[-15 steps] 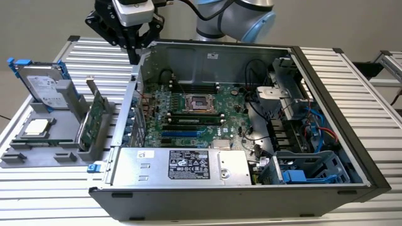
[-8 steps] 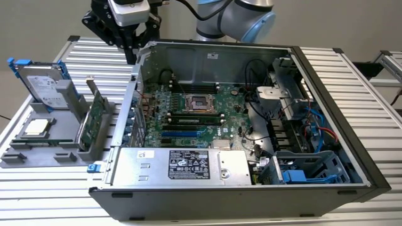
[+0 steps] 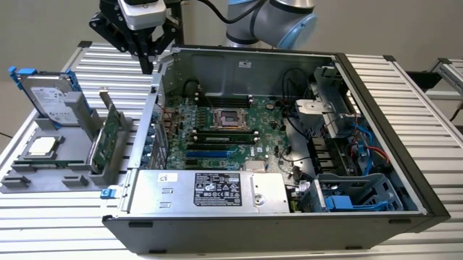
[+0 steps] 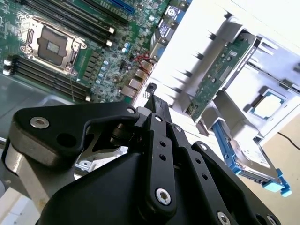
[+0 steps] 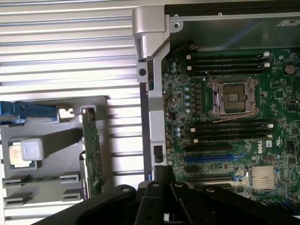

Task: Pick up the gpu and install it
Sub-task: 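Reach for the gpu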

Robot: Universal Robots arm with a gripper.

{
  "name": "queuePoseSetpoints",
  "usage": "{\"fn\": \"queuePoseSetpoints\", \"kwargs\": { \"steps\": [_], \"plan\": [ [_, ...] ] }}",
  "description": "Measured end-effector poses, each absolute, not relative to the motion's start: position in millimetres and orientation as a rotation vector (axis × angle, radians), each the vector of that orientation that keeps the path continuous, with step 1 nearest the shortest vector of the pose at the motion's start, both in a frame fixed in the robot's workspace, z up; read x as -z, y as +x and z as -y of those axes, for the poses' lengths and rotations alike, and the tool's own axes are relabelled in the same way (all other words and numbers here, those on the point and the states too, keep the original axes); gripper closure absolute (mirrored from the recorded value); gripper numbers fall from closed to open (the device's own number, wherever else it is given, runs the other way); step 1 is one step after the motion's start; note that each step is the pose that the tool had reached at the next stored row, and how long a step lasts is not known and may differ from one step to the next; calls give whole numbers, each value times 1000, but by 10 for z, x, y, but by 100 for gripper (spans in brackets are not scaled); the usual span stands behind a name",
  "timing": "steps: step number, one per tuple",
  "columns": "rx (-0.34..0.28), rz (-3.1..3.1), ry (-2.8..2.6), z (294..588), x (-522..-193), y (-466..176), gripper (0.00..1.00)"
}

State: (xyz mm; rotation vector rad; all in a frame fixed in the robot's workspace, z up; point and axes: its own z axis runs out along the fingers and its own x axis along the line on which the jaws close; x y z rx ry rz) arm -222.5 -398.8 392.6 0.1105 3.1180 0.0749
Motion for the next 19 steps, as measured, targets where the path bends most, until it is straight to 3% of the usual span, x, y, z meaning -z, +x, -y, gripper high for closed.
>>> {"fn": "queuePoseSetpoints", "kwargs": {
  "steps": [19],
  "plan": [
    [-75, -3118, 111, 3988, -3926, -2395, 100]
  ]
}}
